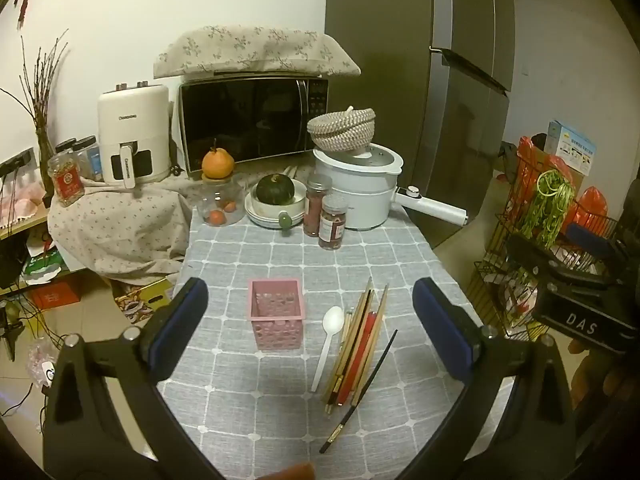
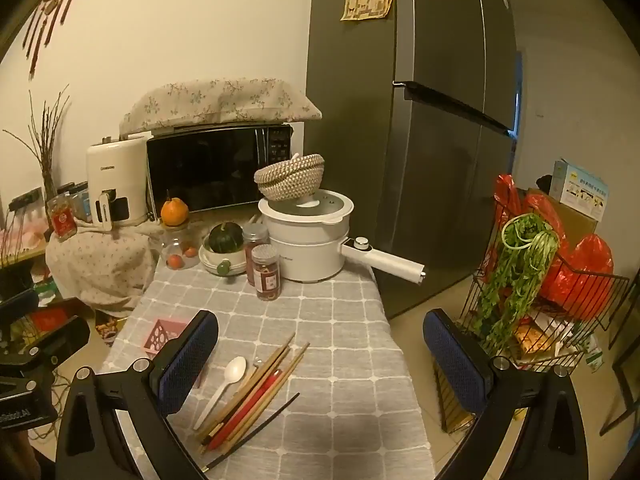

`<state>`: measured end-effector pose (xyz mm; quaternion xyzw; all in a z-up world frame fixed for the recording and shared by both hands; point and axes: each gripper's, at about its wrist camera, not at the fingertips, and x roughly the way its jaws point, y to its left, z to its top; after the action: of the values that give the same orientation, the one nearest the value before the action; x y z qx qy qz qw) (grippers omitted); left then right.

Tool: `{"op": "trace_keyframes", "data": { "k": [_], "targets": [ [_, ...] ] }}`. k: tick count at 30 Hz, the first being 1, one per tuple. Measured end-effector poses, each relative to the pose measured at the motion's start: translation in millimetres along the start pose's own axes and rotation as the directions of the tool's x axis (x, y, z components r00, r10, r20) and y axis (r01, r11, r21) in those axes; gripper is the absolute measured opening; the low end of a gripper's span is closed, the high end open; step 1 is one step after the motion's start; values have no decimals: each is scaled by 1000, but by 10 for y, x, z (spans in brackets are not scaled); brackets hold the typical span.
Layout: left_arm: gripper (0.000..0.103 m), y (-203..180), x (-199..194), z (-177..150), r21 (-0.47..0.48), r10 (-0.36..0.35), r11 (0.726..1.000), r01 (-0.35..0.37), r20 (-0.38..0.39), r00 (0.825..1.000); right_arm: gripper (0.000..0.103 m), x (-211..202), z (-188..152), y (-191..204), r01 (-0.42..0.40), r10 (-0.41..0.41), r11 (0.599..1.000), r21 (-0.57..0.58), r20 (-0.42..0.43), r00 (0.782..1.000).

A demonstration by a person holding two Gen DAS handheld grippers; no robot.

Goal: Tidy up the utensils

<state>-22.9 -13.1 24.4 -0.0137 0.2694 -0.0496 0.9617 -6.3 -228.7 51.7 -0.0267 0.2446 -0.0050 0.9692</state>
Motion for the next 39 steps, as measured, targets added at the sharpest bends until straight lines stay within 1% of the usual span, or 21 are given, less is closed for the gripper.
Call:
{"op": "trace_keyframes", "data": {
  "k": [17,21,23,39],
  "targets": [
    [102,-30,15,-31,4,-6,1000,7,-16,1000,103,10,-16,3,0,-1,1000,-3,-4,1000],
    [102,-23,18,-24,2,-8,1000,8,-14,1000,103,-7,28,-21,0,0,1000,-2,-7,1000],
    [102,-22,18,-17,-2,-9,1000,9,-11,1000,103,34,-33,17,1,-1,1000,-2,-7,1000],
    [102,-30,18,-13,1,-10,1000,10,-16,1000,103,47,-26,14,-1,1,1000,-5,-9,1000]
  ]
}}
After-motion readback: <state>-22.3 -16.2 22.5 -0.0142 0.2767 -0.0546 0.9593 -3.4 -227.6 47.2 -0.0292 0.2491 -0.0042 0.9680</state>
